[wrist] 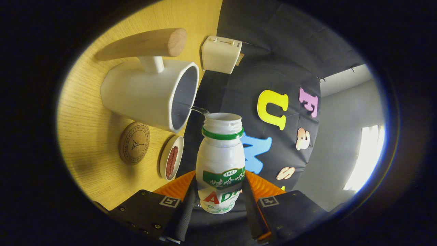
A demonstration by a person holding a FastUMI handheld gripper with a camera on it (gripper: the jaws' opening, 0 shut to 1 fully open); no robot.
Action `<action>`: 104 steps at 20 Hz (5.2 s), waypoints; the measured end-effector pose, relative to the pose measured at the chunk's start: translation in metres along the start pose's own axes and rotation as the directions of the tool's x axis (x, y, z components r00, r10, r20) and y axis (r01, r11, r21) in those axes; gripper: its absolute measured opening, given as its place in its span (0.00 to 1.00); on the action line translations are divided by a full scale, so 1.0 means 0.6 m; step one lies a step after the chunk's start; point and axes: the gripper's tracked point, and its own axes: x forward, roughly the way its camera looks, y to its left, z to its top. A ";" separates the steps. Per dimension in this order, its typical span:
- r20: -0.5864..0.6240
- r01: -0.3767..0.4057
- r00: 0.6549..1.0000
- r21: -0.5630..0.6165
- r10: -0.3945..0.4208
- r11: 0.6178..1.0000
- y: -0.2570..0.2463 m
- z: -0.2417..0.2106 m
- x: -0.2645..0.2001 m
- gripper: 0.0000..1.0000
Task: Take the bottle from table, then pour the juice into the cup, finally place the bottle on the coaster
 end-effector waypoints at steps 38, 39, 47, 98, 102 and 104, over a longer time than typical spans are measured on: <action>0.013 0.055 0.998 -0.084 -0.054 0.995 -0.026 0.003 0.000 0.69; 0.014 0.058 0.998 -0.088 -0.057 0.994 -0.027 0.003 0.000 0.69; 0.019 0.077 0.997 -0.105 -0.076 0.991 -0.035 0.003 0.001 0.69; 0.206 -0.277 0.957 0.857 0.204 0.435 0.029 0.020 0.007 0.69; 0.254 -0.289 0.945 0.943 0.206 0.163 0.043 0.019 0.021 0.69; 0.291 -0.304 0.930 0.952 0.226 0.024 0.059 0.025 0.028 0.69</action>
